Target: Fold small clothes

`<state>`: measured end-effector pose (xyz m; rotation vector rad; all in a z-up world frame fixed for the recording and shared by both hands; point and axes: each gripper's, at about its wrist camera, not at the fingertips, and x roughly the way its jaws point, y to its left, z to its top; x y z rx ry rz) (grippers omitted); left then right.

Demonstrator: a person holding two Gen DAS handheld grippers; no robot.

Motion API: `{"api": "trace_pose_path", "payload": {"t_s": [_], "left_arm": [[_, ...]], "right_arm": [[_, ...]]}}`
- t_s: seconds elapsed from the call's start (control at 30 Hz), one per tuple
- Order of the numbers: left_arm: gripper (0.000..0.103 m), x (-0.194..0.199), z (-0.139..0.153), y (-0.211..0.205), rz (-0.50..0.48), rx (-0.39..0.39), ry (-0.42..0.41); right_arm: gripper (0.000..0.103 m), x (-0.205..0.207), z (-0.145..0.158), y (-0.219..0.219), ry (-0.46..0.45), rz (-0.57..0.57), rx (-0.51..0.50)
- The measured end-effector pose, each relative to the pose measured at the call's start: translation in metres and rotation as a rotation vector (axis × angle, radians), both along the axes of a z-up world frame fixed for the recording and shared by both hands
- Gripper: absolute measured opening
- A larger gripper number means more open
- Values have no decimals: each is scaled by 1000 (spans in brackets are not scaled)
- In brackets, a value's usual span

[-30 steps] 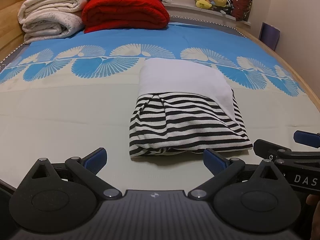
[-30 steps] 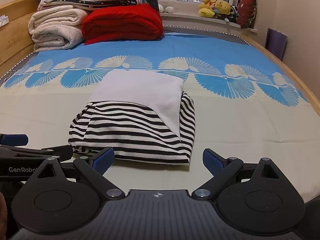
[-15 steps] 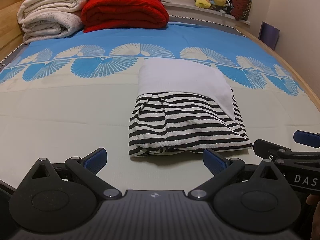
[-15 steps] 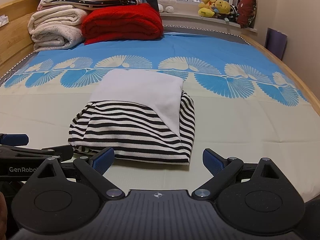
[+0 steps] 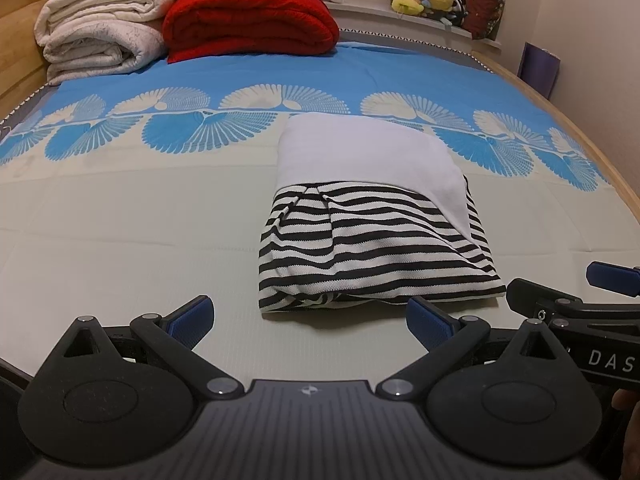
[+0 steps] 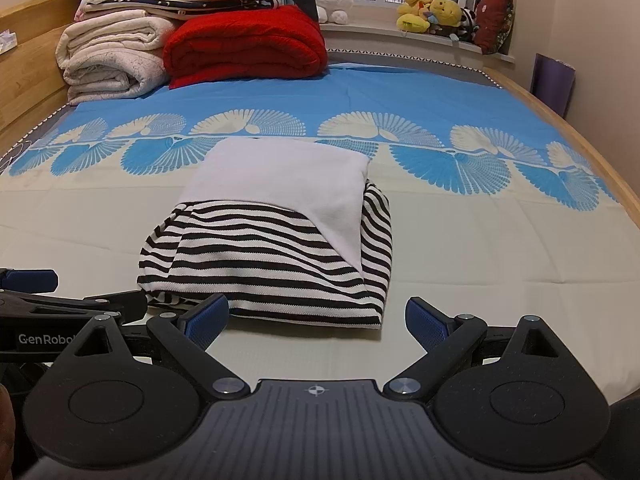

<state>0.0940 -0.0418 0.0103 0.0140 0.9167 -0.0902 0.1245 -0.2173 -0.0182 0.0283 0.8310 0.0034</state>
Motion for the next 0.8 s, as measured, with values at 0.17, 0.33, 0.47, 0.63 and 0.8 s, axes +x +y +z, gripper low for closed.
{"api": "trace_pose_path", "payload": {"t_s": [0.17,0.33,0.47,0.63,0.8], "left_arm": [[102,-1,-2,0,-1,0,4],[102,0,-2,0,-2,0,6],[102,0,-3,1,-3,1,10],[102,1,-3,2,-6,1,13],[102,1,-3,3,-6,0,13]], "right_arm": [[95,0,0,1,3,-1,1],[95,0,-2,2,5,-2,1],[95,0,-3,2,8,-3,2],[95,0,-4,2,11,-5,3],[95,0,-4,2,11,-4,4]]}}
